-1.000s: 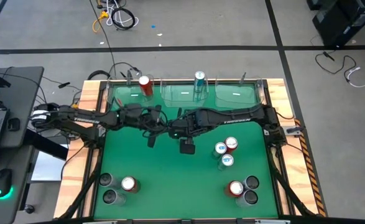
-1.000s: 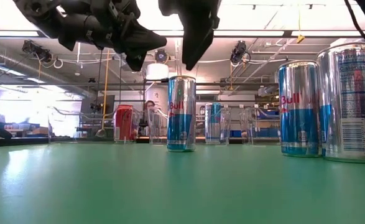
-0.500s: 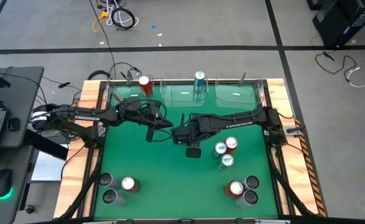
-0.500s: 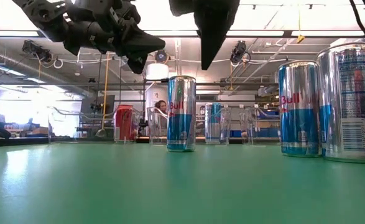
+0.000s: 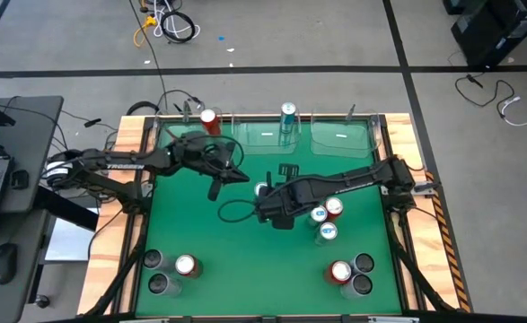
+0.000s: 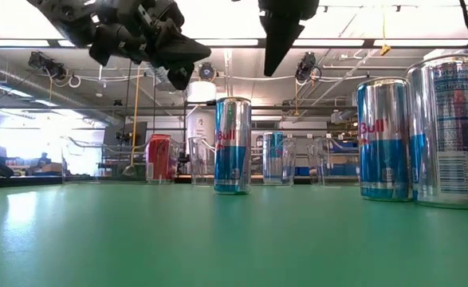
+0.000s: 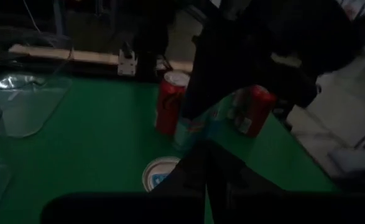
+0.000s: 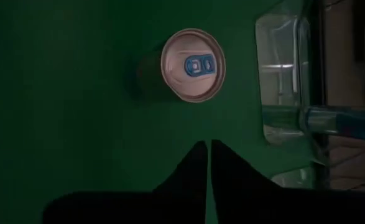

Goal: Sort soda cans
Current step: Put the blue soda can into the transparent middle bin

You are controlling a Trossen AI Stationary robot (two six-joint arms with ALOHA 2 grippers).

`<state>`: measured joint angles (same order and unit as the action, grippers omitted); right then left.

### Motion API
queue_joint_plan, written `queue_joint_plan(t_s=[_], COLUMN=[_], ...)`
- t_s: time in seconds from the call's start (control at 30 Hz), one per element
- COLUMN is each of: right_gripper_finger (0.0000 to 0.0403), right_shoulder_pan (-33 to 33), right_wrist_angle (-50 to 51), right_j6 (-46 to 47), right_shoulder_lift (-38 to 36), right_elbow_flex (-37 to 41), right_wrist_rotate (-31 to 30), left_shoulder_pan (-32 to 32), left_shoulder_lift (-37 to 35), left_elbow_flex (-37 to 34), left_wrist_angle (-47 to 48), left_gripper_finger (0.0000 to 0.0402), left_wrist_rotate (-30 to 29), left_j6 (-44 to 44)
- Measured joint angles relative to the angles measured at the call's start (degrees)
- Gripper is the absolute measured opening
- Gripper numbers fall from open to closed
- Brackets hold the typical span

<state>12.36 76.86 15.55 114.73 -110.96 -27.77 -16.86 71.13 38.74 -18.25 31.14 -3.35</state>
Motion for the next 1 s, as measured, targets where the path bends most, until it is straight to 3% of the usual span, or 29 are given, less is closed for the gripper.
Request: queue_joint_plan(t_s=[0.23, 0.6, 0.77, 1.0], right_gripper_finger=[0.0001, 0.0000, 0.0000, 0.0000], right_shoulder_pan=[0.0, -0.2, -0.2, 0.0], right_wrist_angle=[-13.6, -49.9, -55.6, -56.6], right_j6=[0.4, -3.6, -3.1, -3.4], right_shoulder_lift=[-10.5, -32.9, -36.4, -36.4], right_elbow_flex=[15.3, 46.8, 52.3, 52.9], right_wrist_rotate=[-1.3, -1.9, -1.9, -1.9], left_shoulder_pan=[0.0, 1.2, 4.2, 7.7], left_shoulder_lift=[0.0, 0.0, 0.6, 3.5], left_elbow_flex=[8.3, 20.8, 26.7, 33.1], left_wrist_angle=[16.5, 39.1, 50.0, 55.3], left_gripper_finger=[0.0007, 0.0007, 0.0007, 0.0029], left_wrist_rotate=[-2.5, -4.4, -10.8, -17.1], left_j6=[7.7, 12.4, 16.4, 17.9])
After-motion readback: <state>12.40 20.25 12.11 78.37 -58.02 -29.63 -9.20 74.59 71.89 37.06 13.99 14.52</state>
